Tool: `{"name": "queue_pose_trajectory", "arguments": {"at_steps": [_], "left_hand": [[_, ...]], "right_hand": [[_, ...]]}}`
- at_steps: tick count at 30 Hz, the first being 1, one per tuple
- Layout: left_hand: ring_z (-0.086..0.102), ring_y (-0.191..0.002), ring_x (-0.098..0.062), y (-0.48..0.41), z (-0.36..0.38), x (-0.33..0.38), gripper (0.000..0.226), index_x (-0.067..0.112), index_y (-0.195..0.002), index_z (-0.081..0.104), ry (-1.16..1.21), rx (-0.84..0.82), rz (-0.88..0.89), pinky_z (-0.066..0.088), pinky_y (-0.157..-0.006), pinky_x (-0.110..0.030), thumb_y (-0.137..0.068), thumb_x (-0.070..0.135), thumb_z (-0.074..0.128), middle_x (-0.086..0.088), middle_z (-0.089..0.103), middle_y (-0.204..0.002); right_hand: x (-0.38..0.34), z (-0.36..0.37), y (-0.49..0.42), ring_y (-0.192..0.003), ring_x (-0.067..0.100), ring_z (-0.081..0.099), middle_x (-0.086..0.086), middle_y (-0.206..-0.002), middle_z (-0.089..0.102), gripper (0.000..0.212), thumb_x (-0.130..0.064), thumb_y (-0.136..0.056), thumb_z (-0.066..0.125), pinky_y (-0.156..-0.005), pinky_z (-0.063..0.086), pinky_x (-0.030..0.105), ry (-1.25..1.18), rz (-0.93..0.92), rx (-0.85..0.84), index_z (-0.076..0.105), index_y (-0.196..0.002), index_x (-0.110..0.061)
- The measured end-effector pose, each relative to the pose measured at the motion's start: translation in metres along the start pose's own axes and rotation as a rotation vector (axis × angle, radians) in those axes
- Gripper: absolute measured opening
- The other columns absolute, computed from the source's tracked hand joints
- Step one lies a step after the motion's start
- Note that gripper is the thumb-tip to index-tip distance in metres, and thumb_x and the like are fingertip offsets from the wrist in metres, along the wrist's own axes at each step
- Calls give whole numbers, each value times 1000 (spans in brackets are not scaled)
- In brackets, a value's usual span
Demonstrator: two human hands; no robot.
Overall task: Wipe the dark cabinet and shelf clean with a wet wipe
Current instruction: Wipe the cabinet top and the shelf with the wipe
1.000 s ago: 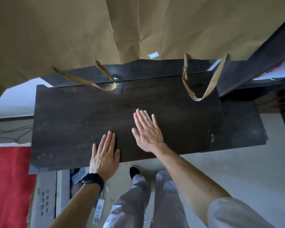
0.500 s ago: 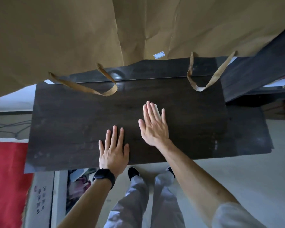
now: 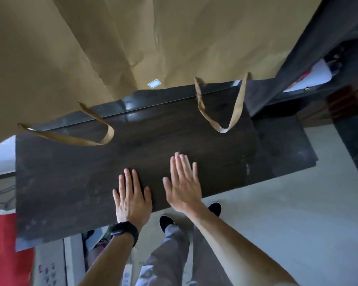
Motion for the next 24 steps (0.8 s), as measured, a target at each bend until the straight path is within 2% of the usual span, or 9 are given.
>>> {"name": "queue_pose_trajectory", "arguments": {"at_steps": [3,8,10,12,15,18,20,22,24], "left_hand": [[-4,-153,-23,-2,4,2,65,16,-159,3,-45,-2,62,8,-122,-53,-104,40,27,0,-7,-166],[-5,-153,-25,-1,4,13,64,16,-159,4,-12,-7,42,8,-122,-54,-104,39,29,-1,-5,-166],[-3,-153,-25,-1,1,13,64,16,-159,7,4,-6,41,10,-121,-54,-104,39,31,-1,-2,-167],[-2,-153,-24,-1,-2,11,63,17,-159,9,19,-7,60,11,-122,-53,-104,39,30,0,0,-167],[-3,-153,-21,-2,-3,2,61,19,-159,6,2,-20,113,11,-122,-50,-104,40,25,3,-2,-166],[-6,-152,-15,-1,-2,-11,61,24,-159,2,-78,-18,151,10,-122,-52,-104,42,24,8,-6,-165],[-9,-151,-14,1,-1,-21,61,25,-159,3,-103,-14,146,10,-121,-53,-104,43,24,9,-6,-165],[-13,-150,-12,3,1,-29,61,29,-158,0,-104,-21,141,9,-121,-53,-104,45,21,10,-9,-164],[-16,-149,-10,4,0,-34,59,32,-158,-4,-113,-29,157,7,-121,-53,-104,47,15,12,-12,-164]], "right_hand": [[-2,-6,-33,-154,19,-2,4,-167,3,64,-46,-105,20,-122,12,53,6,-142,-33,10,-158,-12],[115,-36,-38,-153,19,-6,3,-167,-4,65,-49,-103,7,-124,1,50,50,286,3,2,-158,-15],[133,-39,-18,-153,19,-7,4,-167,-5,67,-50,-102,4,-123,-1,49,39,361,8,1,-158,-14],[112,-30,3,-153,20,-9,4,-167,-5,67,-51,-103,4,-123,-2,49,53,305,-3,1,-158,-14],[32,-5,17,-154,20,-7,4,-167,-2,66,-50,-105,11,-123,0,49,44,16,-44,6,-158,-12],[-39,10,-2,-154,20,-3,5,-167,3,64,-47,-105,16,-123,9,52,15,-233,-80,10,-158,-12],[-64,9,-29,-154,19,-1,4,-167,5,63,-45,-105,20,-122,12,52,11,-321,-105,13,-158,-11],[-59,2,-55,-154,17,-1,3,-167,4,63,-44,-105,21,-122,10,52,30,-290,-107,13,-158,-12],[-21,-7,-71,-154,17,-3,2,-167,1,63,-45,-105,17,-123,5,52,35,-122,-81,9,-159,-13]]}}
Point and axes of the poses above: each hand's wrist, its own y-axis away from the middle knuckle, its own z-axis out of the palm, x = y × z, the point moved 8 cm from there along -y, towards the middle knuckle
